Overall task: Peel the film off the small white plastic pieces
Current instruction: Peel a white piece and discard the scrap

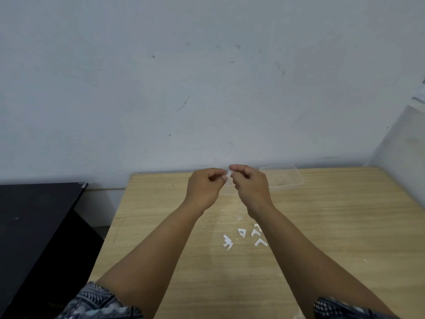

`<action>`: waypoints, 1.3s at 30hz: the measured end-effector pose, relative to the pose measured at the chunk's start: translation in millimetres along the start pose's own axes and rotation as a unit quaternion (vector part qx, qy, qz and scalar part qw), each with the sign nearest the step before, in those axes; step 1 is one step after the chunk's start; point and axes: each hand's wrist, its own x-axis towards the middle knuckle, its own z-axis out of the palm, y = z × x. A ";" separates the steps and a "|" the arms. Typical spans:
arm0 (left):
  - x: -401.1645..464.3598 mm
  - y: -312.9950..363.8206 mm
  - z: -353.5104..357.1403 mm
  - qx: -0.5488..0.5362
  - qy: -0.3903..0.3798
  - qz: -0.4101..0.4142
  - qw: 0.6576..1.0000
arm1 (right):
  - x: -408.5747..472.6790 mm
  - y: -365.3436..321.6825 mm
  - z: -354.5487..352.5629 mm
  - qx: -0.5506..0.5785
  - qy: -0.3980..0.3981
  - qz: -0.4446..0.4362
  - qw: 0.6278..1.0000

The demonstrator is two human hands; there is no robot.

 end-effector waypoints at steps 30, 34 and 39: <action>15.7 -8.0 -9.5 0.204 0.098 0.266 0.937 | 0.6 -0.3 5.1 0.024 -0.041 0.034 0.998; 13.4 -8.7 -7.7 0.187 0.106 0.261 0.941 | 0.8 -0.3 5.7 0.028 -0.042 0.039 0.998; 12.7 -5.9 -8.2 0.120 0.083 0.214 0.966 | 0.4 -1.4 4.6 0.029 -0.041 0.044 0.998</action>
